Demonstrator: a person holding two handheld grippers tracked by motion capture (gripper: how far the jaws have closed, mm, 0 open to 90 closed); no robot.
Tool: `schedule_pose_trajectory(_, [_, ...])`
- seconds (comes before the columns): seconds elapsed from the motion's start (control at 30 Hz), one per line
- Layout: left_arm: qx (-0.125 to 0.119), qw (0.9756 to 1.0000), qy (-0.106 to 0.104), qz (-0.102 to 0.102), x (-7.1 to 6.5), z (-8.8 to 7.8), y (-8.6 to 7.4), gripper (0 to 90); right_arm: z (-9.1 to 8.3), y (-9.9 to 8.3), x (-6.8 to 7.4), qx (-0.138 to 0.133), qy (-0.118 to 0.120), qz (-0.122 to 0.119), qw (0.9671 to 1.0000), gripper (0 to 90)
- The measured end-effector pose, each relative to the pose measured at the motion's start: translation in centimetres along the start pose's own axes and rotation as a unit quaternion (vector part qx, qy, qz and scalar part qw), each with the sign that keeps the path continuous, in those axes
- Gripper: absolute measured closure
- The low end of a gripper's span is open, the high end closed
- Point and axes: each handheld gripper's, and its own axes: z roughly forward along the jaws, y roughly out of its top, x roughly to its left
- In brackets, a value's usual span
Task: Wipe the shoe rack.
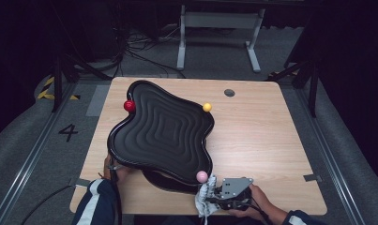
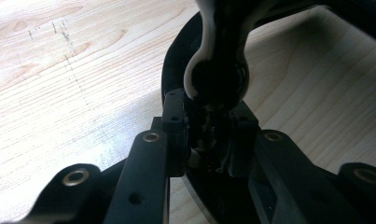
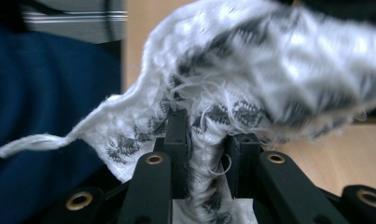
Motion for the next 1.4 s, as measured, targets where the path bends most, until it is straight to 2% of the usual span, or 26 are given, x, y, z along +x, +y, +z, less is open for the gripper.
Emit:
schedule_pose_trajectory(0.1, [-0.018, 0.9996, -0.014, -0.013, 0.2, 0.2, -0.3, 74.5, 1.1, 0.1, -0.3, -0.001, -0.035, 0.007, 0.9993, 73.2])
schedule_pose_trajectory(0.13, [-0.018, 0.9996, -0.014, -0.014, 0.3, 0.1, -0.3, 74.5, 1.3, 0.1, -0.4, -0.003, -0.034, 0.009, 0.9994, 72.9])
schedule_pose_trajectory(0.17, [-0.018, 0.9997, -0.01, -0.014, 0.3, 0.1, -0.3, 74.5, 1.3, 0.1, -0.3, -0.003, -0.039, 0.006, 0.9992, 73.8])
schedule_pose_trajectory(0.23, [-0.021, 0.9996, -0.01, -0.018, 0.4, 0.1, -0.4, 74.5, 1.3, 0.1, -0.1, 0.0, -0.064, -0.012, 0.9979, 74.7])
schedule_pose_trajectory(0.3, [-0.021, 0.9995, -0.007, -0.021, 0.4, 0.0, -0.5, 74.4, 1.3, 0.0, -0.3, 0.0, -0.068, -0.008, 0.9977, 75.2])
schedule_pose_trajectory(0.33, [-0.023, 0.9995, -0.005, -0.022, 0.6, -0.1, -0.6, 74.4, 1.2, -0.2, -1.0, 0.005, -0.089, 0.007, 0.996, 75.5])
schedule_pose_trajectory(0.4, [-0.023, 0.9995, -0.003, -0.022, 0.5, -0.2, -0.7, 74.4, 1.2, -0.3, -1.3, 0.006, -0.096, 0.009, 0.9953, 75.5])
schedule_pose_trajectory(0.47, [-0.023, 0.9994, -0.009, -0.022, 0.4, -0.2, -0.8, 74.4, 0.9, -0.7, -2.8, 0.01, -0.117, 0.034, 0.9925, 75.5])
schedule_pose_trajectory(0.5, [-0.025, 0.9992, -0.02, -0.023, 0.3, -0.2, -0.8, 74.3, 0.8, -1.1, -3.9, 0.012, -0.137, 0.046, 0.9894, 75.5])
schedule_pose_trajectory(0.53, [-0.028, 0.9989, -0.027, -0.027, 0.2, -0.2, -0.9, 74.3, 0.7, -1.3, -4.7, 0.013, -0.147, 0.058, 0.9874, 75.6])
schedule_pose_trajectory(0.6, [-0.029, 0.9989, -0.03, -0.023, 0.1, -0.2, -0.9, 74.3, 0.5, -1.7, -6.1, 0.013, -0.161, 0.07, 0.9845, 75.9])
schedule_pose_trajectory(0.63, [-0.03, 0.9986, -0.037, -0.023, -0.1, -0.1, -0.9, 74.3, 0.5, -1.7, -6.1, 0.013, -0.161, 0.07, 0.9845, 75.9])
schedule_pose_trajectory(0.67, [-0.031, 0.9986, -0.039, -0.017, -0.4, -0.1, -0.9, 74.2, 0.4, -2.0, -6.9, 0.012, -0.172, 0.076, 0.9821, 76.3])
schedule_pose_trajectory(0.7, [-0.035, 0.9982, -0.048, -0.01, -0.6, 0.1, -0.9, 74.2, 0.2, -2.5, -8.3, 0.01, -0.182, 0.08, 0.9799, 76.8])
schedule_pose_trajectory(0.87, [-0.035, 0.9973, -0.064, -0.004, -1.2, 0.3, -0.7, 74.2, -0.1, -3.3, -10.1, 0.0, -0.19, 0.09, 0.9776, 77.5])
schedule_pose_trajectory(0.9, [-0.034, 0.9975, -0.062, -0.001, -1.3, 0.3, -0.7, 74.2, -0.2, -3.4, -10.3, -0.004, -0.192, 0.092, 0.977, 77.6])
schedule_pose_trajectory(0.97, [-0.037, 0.997, -0.067, -0.009, -1.6, 0.4, -0.7, 74.1, -0.6, -3.5, -10.4, -0.014, -0.198, 0.095, 0.9755, 77.5])
schedule_pose_trajectory(1.0, [-0.037, 0.997, -0.067, -0.009, -1.6, 0.4, -0.7, 74.1, -0.6, -3.5, -10.4, -0.014, -0.198, 0.095, 0.9755, 77.5])
schedule_pose_trajectory(1.03, [-0.039, 0.9968, -0.069, -0.01, -1.6, 0.4, -0.7, 74.2, -1.0, -3.5, -10.2, -0.029, -0.196, 0.092, 0.9758, 77.6])
schedule_pose_trajectory(1.1, [-0.036, 0.9964, -0.076, -0.008, -1.8, 0.4, -0.7, 74.2, -1.2, -3.4, -10.1, -0.033, -0.198, 0.093, 0.9752, 77.5])
schedule_pose_trajectory(1.13, [-0.037, 0.9965, -0.075, -0.001, -1.9, 0.4, -0.7, 74.2, -1.6, -3.3, -10.1, -0.051, -0.214, 0.089, 0.9714, 77.5])
schedule_pose_trajectory(1.2, [-0.034, 0.9965, -0.076, 0.006, -2.2, 0.4, -0.6, 74.2, -1.9, -3.2, -10.1, -0.062, -0.224, 0.088, 0.9688, 77.4])
schedule_pose_trajectory(1.23, [-0.034, 0.9965, -0.076, 0.006, -2.2, 0.4, -0.6, 74.2, -1.9, -3.2, -10.1, -0.062, -0.224, 0.088, 0.9688, 77.4])
schedule_pose_trajectory(1.27, [-0.033, 0.9965, -0.077, 0.01, -2.2, 0.4, -0.6, 74.2, -2.1, -3.1, -10.2, -0.071, -0.234, 0.094, 0.9652, 77.5])
schedule_pose_trajectory(1.33, [-0.038, 0.9956, -0.086, -0.003, -2.4, 0.5, -0.7, 74.3, -2.0, -3.1, -10.4, -0.063, -0.239, 0.087, 0.9649, 77.4])
schedule_pose_trajectory(1.4, [-0.039, 0.9952, -0.09, -0.004, -2.5, 0.6, -0.7, 74.3, -1.6, -3.1, -10.7, -0.046, -0.251, 0.082, 0.9634, 77.4])
